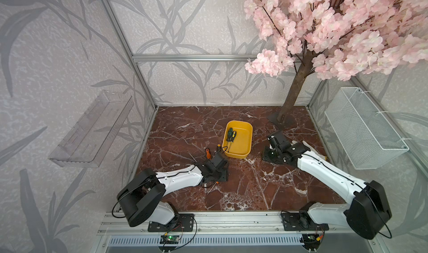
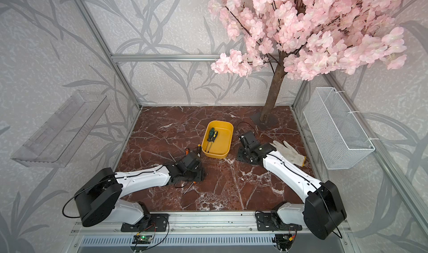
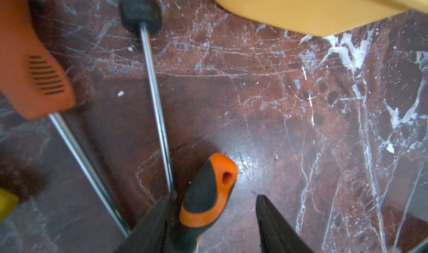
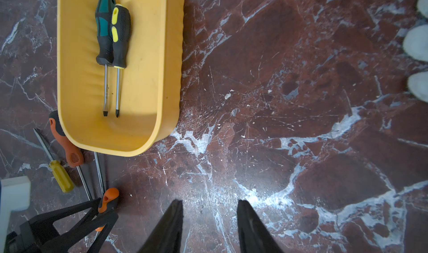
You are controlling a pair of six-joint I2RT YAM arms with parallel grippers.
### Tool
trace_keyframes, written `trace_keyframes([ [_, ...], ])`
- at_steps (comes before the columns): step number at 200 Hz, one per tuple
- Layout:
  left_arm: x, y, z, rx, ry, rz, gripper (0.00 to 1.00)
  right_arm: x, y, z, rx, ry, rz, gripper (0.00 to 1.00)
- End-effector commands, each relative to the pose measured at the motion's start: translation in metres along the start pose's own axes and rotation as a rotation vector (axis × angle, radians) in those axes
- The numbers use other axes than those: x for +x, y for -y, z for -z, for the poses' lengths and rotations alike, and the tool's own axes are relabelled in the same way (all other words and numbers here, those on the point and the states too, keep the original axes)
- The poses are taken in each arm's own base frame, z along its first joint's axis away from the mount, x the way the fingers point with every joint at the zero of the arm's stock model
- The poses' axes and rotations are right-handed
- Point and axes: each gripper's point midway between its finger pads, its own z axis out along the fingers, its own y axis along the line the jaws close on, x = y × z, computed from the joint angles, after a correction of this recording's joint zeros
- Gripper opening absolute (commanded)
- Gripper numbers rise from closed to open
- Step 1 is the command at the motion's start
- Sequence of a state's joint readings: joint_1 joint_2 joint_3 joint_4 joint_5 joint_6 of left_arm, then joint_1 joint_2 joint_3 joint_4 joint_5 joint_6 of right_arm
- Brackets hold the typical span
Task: Put the screwdriver on the desktop into the storage box
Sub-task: Pick up the screwdriver from the center of the board.
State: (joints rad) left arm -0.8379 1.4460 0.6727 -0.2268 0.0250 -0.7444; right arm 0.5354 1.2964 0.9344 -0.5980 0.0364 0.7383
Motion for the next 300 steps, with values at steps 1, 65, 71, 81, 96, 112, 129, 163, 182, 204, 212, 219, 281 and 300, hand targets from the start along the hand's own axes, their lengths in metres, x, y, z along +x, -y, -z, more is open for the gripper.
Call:
trace_keyframes([
  [1,0.003,-0.008,-0.001,-0.089,-0.004,-0.040,0.57,-0.003,0.001,-0.001,0.002,0.016,-0.014,0.43],
  [65,0.012,-0.009,-0.009,-0.244,-0.032,-0.162,0.45,0.003,0.008,-0.007,0.021,0.005,-0.028,0.42],
  [71,0.013,-0.008,-0.010,-0.249,-0.035,-0.173,0.43,0.003,0.008,-0.007,0.020,0.005,-0.027,0.42],
  [81,0.014,-0.006,-0.011,-0.251,-0.039,-0.183,0.40,0.003,0.010,-0.007,0.024,0.007,-0.028,0.42],
  [96,0.017,-0.005,-0.013,-0.252,-0.046,-0.191,0.39,0.003,0.011,-0.006,0.027,0.012,-0.028,0.42],
  [112,0.019,-0.005,-0.013,-0.256,-0.049,-0.196,0.35,0.002,0.011,-0.005,0.028,0.020,-0.027,0.42],
  [129,0.019,-0.005,-0.011,-0.264,-0.048,-0.203,0.29,0.001,0.012,-0.005,0.032,0.026,-0.029,0.42],
  [163,0.013,-0.002,-0.003,-0.261,-0.028,-0.203,0.23,-0.002,0.011,-0.004,0.029,0.030,-0.031,0.42],
  [182,0.004,0.004,0.006,-0.255,-0.003,-0.206,0.20,-0.001,0.012,-0.005,0.033,0.027,-0.032,0.42],
  [204,-0.008,0.012,0.015,-0.247,0.024,-0.214,0.20,-0.002,0.012,-0.004,0.030,0.029,-0.033,0.42],
  [212,-0.012,0.014,0.018,-0.250,0.036,-0.210,0.19,-0.002,0.012,-0.004,0.030,0.030,-0.034,0.42],
  [219,-0.017,0.017,0.021,-0.248,0.045,-0.211,0.18,-0.002,0.011,-0.004,0.028,0.030,-0.035,0.42],
  [281,-0.088,0.058,0.046,-0.207,0.153,-0.209,0.18,-0.001,0.013,0.001,0.025,0.027,-0.031,0.42],
  [300,-0.123,0.071,0.049,-0.155,0.207,-0.170,0.18,0.000,0.015,0.002,0.026,0.031,-0.035,0.42],
])
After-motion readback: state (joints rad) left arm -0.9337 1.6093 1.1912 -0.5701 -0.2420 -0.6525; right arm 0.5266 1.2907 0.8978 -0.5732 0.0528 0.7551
